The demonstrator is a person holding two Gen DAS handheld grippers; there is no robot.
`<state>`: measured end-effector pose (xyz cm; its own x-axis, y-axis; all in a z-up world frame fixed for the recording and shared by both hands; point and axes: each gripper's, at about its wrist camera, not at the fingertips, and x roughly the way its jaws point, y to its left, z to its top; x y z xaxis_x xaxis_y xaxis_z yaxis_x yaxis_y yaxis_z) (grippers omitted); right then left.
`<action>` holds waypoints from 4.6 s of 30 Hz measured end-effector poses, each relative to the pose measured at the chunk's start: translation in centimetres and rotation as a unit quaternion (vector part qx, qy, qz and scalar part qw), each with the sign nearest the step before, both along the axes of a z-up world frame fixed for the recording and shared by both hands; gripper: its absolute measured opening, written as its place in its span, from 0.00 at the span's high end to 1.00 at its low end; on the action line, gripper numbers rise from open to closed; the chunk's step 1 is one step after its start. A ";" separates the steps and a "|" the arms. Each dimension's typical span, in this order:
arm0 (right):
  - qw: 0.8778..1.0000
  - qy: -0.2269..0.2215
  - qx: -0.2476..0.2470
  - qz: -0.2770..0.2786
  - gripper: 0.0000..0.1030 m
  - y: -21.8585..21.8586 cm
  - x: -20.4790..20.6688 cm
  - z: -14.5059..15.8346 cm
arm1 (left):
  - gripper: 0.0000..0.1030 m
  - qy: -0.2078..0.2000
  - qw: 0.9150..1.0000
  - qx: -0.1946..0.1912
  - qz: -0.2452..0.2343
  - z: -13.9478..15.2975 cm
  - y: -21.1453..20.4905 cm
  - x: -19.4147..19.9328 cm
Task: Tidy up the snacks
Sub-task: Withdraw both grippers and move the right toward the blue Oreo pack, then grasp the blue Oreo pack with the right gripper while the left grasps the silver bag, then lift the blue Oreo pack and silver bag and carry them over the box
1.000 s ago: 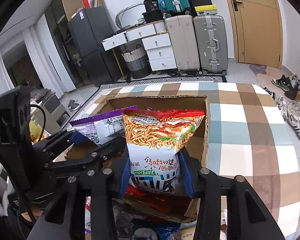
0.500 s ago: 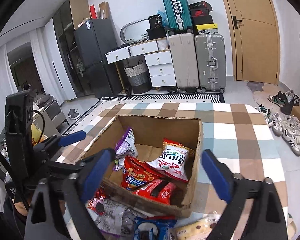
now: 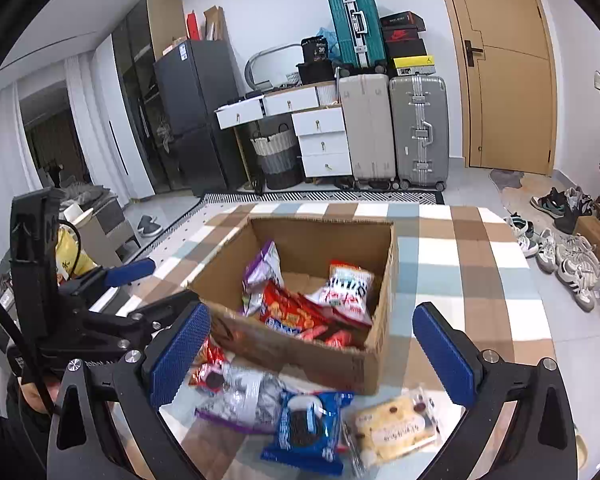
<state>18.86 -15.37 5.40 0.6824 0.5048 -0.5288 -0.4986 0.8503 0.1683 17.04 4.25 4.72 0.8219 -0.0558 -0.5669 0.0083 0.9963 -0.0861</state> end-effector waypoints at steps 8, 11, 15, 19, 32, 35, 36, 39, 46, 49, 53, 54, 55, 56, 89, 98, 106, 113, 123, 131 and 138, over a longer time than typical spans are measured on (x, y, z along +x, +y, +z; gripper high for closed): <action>1.000 0.014 0.000 0.006 0.00 -0.7 -1.9 -1.4 | 0.01 0.010 1.000 -0.008 0.002 -1.3 0.3 -3.0; 1.000 0.020 -0.005 0.004 0.00 -1.0 -2.5 -2.3 | 0.01 0.018 1.000 -0.010 0.003 -2.1 0.2 -3.8; 1.000 0.027 -0.004 0.001 0.00 -1.4 -2.9 -3.3 | 0.01 0.024 1.000 -0.004 0.004 -3.0 -0.2 -4.5; 0.999 0.039 -0.002 -0.001 0.00 -1.9 -3.1 -4.4 | 0.01 0.030 0.999 -0.011 0.002 -3.8 -0.5 -5.4; 0.995 0.097 -0.024 -0.009 0.00 -1.6 -2.6 -8.5 | 0.01 0.055 0.998 -0.006 -0.008 -6.3 -1.5 -6.0; 0.995 0.100 -0.025 -0.008 0.00 -1.5 -2.6 -9.1 | 0.01 0.060 0.998 -0.006 -0.009 -6.9 -1.7 -5.8; 0.995 0.100 -0.027 -0.008 0.00 -1.4 -2.6 -9.2 | 0.01 0.061 0.998 -0.007 -0.009 -7.1 -1.7 -5.8; 0.995 0.097 -0.036 -0.007 0.00 -1.1 -2.6 -9.7 | 0.01 0.066 0.998 -0.010 -0.012 -7.6 -1.9 -5.6; 0.993 0.107 -0.044 0.004 0.01 -0.2 -2.1 -10.6 | 0.01 0.074 0.997 -0.010 -0.019 -8.3 -2.3 -5.2; 0.993 0.108 -0.048 0.007 0.01 0.2 -2.0 -10.8 | 0.01 0.072 0.997 -0.011 -0.015 -8.5 -2.2 -5.1; 0.993 0.110 -0.051 0.008 0.01 0.7 -1.7 -11.1 | 0.01 0.078 0.997 -0.015 -0.019 -8.9 -2.2 -4.7; 0.993 0.111 -0.050 0.010 0.02 0.9 -1.6 -11.1 | 0.01 0.078 0.997 -0.013 -0.019 -9.0 -2.3 -4.6; 0.992 0.111 -0.051 0.012 0.05 1.1 -1.5 -11.2 | 0.01 0.078 0.997 -0.011 -0.019 -9.1 -2.4 -4.6; 0.992 0.111 -0.052 0.014 0.07 1.2 -1.5 -11.3 | 0.01 0.079 0.997 -0.009 -0.020 -9.2 -2.4 -4.6; 0.997 0.078 0.015 0.012 0.57 -3.6 -4.4 -9.6 | 0.24 0.107 0.991 -0.062 -0.046 -9.6 -5.3 -2.1; 0.996 0.081 0.023 0.002 0.57 -4.6 -4.3 -9.6 | 0.33 0.113 0.991 -0.041 -0.054 -9.6 -6.9 -0.9; 0.996 0.083 0.024 0.005 0.57 -4.5 -4.2 -9.7 | 0.54 0.110 0.992 -0.026 -0.060 -9.3 -7.9 0.1; 0.996 0.081 0.024 0.003 0.57 -4.4 -4.3 -9.7 | 0.61 0.097 0.992 -0.038 -0.071 -9.1 -7.6 -0.9; 0.997 0.069 0.029 0.005 0.57 -4.4 -4.8 -8.9 | 0.61 0.071 0.994 -0.048 -0.068 -7.2 -6.9 -3.1; 0.998 0.057 0.029 0.008 0.57 -4.2 -5.3 -8.1 | 0.61 0.043 0.995 -0.055 -0.072 -5.1 -5.9 -5.4; 0.998 0.049 0.032 0.007 0.57 -3.9 -5.2 -7.2 | 0.61 0.023 0.996 -0.057 -0.070 -2.8 -4.9 -5.8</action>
